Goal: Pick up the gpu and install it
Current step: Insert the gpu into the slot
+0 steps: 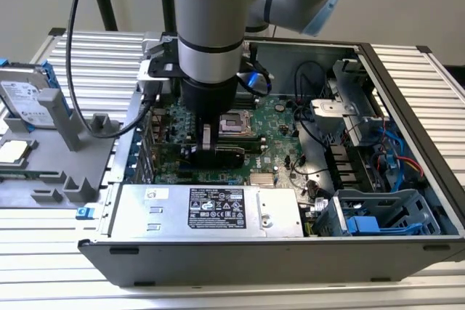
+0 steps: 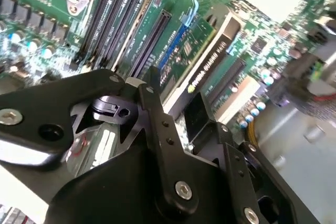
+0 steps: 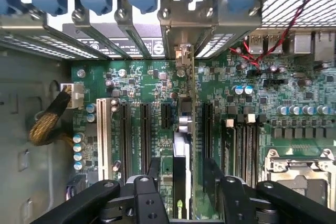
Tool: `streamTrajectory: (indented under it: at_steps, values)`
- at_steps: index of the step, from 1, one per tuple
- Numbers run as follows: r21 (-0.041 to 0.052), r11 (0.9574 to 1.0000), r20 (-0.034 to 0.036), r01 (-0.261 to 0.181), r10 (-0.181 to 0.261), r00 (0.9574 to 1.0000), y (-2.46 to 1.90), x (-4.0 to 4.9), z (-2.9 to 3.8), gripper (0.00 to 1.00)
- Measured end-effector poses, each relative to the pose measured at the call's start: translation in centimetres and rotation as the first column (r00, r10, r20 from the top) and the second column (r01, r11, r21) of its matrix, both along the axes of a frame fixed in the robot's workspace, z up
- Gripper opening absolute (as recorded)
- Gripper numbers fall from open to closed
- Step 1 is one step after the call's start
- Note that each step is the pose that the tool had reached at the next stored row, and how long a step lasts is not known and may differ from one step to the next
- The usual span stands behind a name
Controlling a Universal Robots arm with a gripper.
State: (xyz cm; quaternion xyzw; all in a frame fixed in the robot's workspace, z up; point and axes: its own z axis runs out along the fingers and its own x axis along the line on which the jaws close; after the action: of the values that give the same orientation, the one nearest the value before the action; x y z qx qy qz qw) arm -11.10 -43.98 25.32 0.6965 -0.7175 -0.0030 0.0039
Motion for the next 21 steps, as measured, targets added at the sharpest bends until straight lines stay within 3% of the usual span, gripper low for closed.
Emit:
streamTrajectory:
  at_steps: [7,9,10,21]
  values:
    - [0.0001,1.0000,0.0001,0.000,0.000,1.0000,0.00,0.01,3.17,1.00]
    - [0.0002,1.0000,0.0006,0.000,0.000,1.0000,0.01,0.01,3.24,1.00]
    - [0.0002,1.0000,0.0006,0.000,0.000,1.0000,0.01,0.01,3.24,0.00]
    - [-0.0009,1.0000,0.0006,0.000,0.000,1.0000,0.01,0.01,3.25,0.00]
